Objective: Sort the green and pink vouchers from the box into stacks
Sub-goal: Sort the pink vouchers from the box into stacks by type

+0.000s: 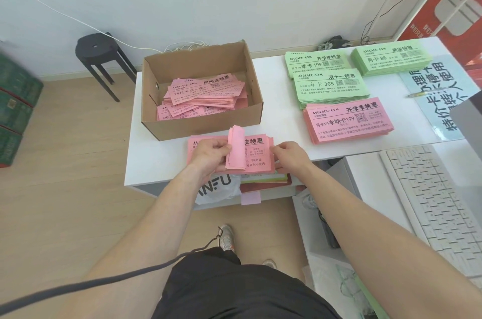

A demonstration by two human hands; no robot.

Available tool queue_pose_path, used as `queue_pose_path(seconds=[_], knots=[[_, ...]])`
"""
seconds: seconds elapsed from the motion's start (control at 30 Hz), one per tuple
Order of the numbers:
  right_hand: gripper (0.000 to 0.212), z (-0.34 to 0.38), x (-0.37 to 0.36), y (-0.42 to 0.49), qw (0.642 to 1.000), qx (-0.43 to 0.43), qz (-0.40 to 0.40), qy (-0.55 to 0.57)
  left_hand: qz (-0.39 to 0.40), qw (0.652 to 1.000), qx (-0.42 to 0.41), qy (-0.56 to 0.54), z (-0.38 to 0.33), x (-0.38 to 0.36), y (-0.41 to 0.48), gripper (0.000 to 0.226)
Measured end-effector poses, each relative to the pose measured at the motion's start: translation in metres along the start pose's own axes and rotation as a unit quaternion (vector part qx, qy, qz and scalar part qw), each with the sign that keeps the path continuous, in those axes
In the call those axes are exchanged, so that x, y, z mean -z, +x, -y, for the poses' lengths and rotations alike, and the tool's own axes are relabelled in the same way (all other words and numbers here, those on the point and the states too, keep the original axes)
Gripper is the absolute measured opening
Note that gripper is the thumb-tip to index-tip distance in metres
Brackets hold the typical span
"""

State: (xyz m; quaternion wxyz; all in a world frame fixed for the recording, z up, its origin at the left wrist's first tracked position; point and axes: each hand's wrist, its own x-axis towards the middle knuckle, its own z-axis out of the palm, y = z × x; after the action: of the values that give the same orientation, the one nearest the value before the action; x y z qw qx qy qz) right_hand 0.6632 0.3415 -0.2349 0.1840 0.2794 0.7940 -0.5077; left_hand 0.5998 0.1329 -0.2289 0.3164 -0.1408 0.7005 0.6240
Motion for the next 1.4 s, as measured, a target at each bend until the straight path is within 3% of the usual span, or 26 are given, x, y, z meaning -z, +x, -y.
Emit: queue_pose_path(seconds=[0.17,0.37,0.43,0.67,1.03,1.4], knots=[[0.024,-0.002,-0.001,0.002,1.0,-0.01,0.003,-0.005,-0.037,0.999,-0.012,-0.003,-0.002,0.009,0.004,0.016],[0.065,-0.005,-0.006,0.006,0.998,-0.012,-0.003,-0.058,-0.107,0.994,-0.034,-0.017,-0.008,0.022,0.0,0.006],[0.07,-0.006,-0.008,0.007,0.997,-0.009,-0.005,-0.075,-0.124,0.991,-0.044,-0.024,-0.009,0.027,-0.001,0.009],[0.069,-0.006,-0.01,0.009,0.997,-0.002,-0.012,-0.077,-0.143,0.987,-0.065,-0.029,-0.011,0.037,-0.005,0.02],[0.052,-0.005,-0.01,0.006,0.995,0.022,-0.025,-0.089,-0.085,0.993,-0.051,-0.057,-0.005,0.013,-0.009,0.009],[0.033,-0.008,-0.003,0.002,0.998,-0.009,-0.005,0.067,-0.081,0.995,-0.045,-0.046,-0.004,0.02,-0.006,0.018]])
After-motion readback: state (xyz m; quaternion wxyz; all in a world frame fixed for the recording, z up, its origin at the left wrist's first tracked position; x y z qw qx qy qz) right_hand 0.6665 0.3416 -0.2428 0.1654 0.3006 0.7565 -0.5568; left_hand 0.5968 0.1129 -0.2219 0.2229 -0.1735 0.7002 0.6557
